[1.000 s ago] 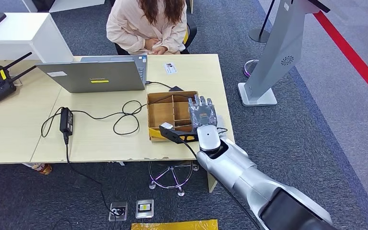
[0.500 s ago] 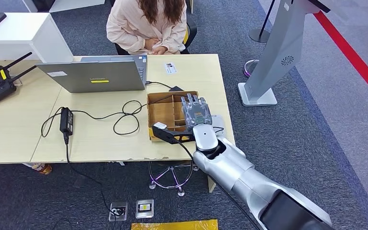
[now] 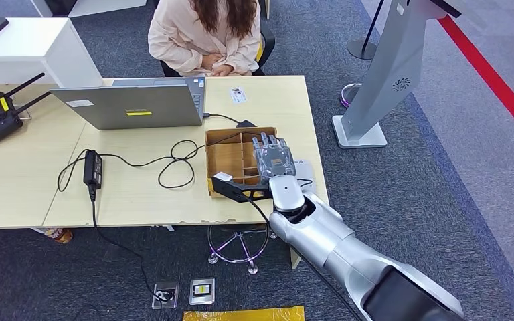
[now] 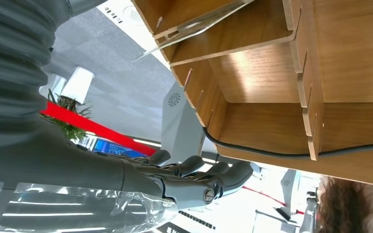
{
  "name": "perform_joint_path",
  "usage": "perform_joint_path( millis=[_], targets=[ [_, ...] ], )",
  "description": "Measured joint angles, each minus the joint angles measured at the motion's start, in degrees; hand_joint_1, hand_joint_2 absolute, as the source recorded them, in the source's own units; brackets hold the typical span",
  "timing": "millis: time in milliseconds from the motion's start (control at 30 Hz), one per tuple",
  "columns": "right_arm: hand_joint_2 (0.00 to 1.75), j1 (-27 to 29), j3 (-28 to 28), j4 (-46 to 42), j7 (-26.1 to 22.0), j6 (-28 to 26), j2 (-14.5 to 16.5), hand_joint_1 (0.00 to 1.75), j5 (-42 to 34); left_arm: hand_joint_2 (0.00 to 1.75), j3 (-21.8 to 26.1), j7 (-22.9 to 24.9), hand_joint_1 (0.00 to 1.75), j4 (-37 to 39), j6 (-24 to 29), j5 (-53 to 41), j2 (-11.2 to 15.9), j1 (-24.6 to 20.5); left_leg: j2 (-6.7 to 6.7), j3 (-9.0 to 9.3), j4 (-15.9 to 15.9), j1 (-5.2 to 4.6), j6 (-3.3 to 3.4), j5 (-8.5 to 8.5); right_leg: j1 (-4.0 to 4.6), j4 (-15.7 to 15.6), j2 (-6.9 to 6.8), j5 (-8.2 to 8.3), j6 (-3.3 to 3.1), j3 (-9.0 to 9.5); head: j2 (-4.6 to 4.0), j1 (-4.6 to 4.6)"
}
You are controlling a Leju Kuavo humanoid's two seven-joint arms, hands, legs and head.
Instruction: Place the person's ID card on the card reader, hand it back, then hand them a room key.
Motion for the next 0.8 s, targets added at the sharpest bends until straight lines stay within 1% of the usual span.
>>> perform_joint_path(
  millis=[300,333,433,467,800],
  targets=[
    [1.75,0.1,0.0,0.7,-0.1,-0.1,0.0,0.0,-0.1,0.0,0.0,0.4,0.0,0.0,0.2,0.1,0.0,0.0,0.0,-0.01,0.0,0.0,0.0,0.0,0.0,0.0,0.0,0.0,0.0,0.0,0.0,0.0],
    [1.75,0.1,0.0,0.7,-0.2,-0.1,0.0,0.11,-0.1,0.0,0.0,0.4,0.0,0.0,0.2,0.1,0.0,0.0,0.0,-0.01,0.0,0.0,0.0,0.0,0.0,0.0,0.0,0.0,0.0,0.0,0.0,0.0],
    [1.75,0.0,0.0,0.8,-0.4,-0.2,0.0,1.42,-0.1,0.0,0.0,0.4,0.0,0.0,0.3,0.1,0.0,0.0,0.0,-0.01,0.0,0.0,0.0,0.0,0.0,0.0,0.0,0.0,0.0,0.0,0.0,0.0],
    [1.75,0.0,0.0,0.8,-0.5,-0.2,0.0,1.75,-0.1,0.0,0.0,0.4,0.0,0.0,0.3,0.1,0.0,0.0,0.0,-0.01,0.0,0.0,0.0,0.0,0.0,0.0,0.0,0.0,0.0,0.0,0.0,0.0],
    [1.75,0.2,0.0,1.2,-1.2,0.3,0.2,1.75,-0.5,0.0,0.0,0.9,0.0,0.0,0.6,0.1,0.0,0.0,0.0,-0.01,0.0,0.0,0.0,0.0,0.0,0.0,0.0,0.0,0.0,0.0,-0.01,0.0]
  ],
)
